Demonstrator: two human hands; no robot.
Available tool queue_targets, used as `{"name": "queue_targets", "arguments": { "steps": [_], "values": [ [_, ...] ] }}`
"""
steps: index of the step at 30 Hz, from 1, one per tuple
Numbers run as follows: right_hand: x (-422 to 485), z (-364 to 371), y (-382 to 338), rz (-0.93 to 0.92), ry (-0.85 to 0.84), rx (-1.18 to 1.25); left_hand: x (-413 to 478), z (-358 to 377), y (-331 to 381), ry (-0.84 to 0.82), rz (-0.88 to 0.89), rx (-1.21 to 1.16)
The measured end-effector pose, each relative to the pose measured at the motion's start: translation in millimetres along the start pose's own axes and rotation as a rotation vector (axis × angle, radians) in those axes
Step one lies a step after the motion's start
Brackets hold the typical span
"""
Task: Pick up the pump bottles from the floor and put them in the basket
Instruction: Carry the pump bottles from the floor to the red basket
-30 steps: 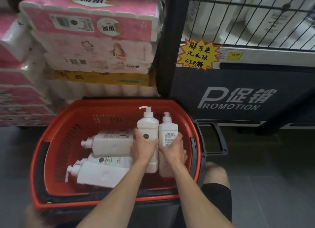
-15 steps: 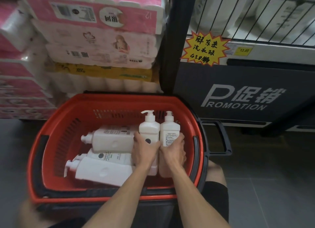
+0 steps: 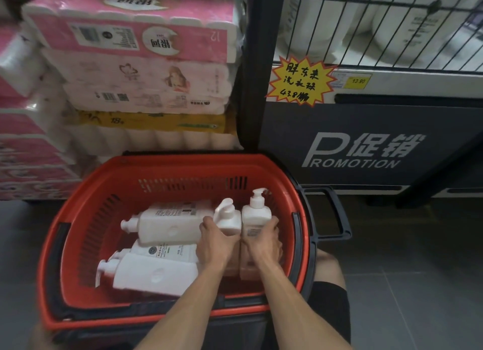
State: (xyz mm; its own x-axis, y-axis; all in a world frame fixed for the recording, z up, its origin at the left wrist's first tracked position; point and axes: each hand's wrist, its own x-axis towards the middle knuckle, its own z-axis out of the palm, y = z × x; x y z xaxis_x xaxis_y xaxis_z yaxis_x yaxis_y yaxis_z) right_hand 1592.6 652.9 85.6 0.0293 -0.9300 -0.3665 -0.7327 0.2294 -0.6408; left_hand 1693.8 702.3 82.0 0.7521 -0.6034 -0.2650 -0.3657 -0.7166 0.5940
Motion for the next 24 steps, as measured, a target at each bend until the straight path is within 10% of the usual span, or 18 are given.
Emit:
{"name": "queue_targets", "arguments": {
  "steps": [24],
  "values": [
    [7.5, -5.1, 2.9, -0.089, -0.250, -0.432, 25.1, -0.2, -27.8, -0.247, 0.176, 0.271]
  ]
}}
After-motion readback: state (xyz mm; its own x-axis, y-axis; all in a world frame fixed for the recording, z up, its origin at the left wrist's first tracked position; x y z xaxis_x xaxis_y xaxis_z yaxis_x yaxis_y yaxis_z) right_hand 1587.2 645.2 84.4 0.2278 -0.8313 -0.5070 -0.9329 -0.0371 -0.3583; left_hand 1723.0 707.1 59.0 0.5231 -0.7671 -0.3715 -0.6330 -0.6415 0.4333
